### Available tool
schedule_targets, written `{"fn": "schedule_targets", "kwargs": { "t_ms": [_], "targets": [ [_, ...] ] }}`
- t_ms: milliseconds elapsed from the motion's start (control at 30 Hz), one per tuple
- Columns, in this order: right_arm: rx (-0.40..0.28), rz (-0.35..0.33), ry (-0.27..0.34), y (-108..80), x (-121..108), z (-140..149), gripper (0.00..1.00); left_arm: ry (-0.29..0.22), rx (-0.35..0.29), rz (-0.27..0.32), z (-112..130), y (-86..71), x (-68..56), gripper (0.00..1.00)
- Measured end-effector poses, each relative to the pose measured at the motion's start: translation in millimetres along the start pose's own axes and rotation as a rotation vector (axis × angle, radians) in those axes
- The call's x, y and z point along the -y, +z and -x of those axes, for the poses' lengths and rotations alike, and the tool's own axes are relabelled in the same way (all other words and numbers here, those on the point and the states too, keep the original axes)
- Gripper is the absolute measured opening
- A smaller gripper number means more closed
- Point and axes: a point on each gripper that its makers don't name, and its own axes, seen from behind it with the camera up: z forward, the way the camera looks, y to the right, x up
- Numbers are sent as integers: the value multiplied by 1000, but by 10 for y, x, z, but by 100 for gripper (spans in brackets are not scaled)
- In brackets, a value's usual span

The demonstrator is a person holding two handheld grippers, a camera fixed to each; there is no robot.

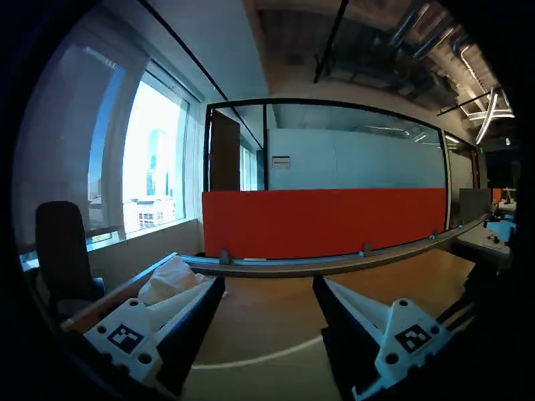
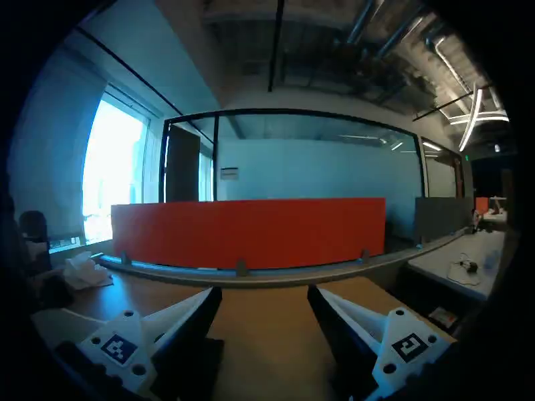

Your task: Fold towel

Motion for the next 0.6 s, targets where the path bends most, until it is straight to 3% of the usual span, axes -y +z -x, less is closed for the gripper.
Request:
{"fn": "schedule_targets", "kwargs": {
  "t_ms": [300,600],
  "targets": [
    [-9,10,-8,-37,-6,-430,99,11,18,20,-371,-26,-33,98],
    [25,-27,-32,-40,45,-573,99,39,65,86,-405,-23,-158,97]
  ]
}}
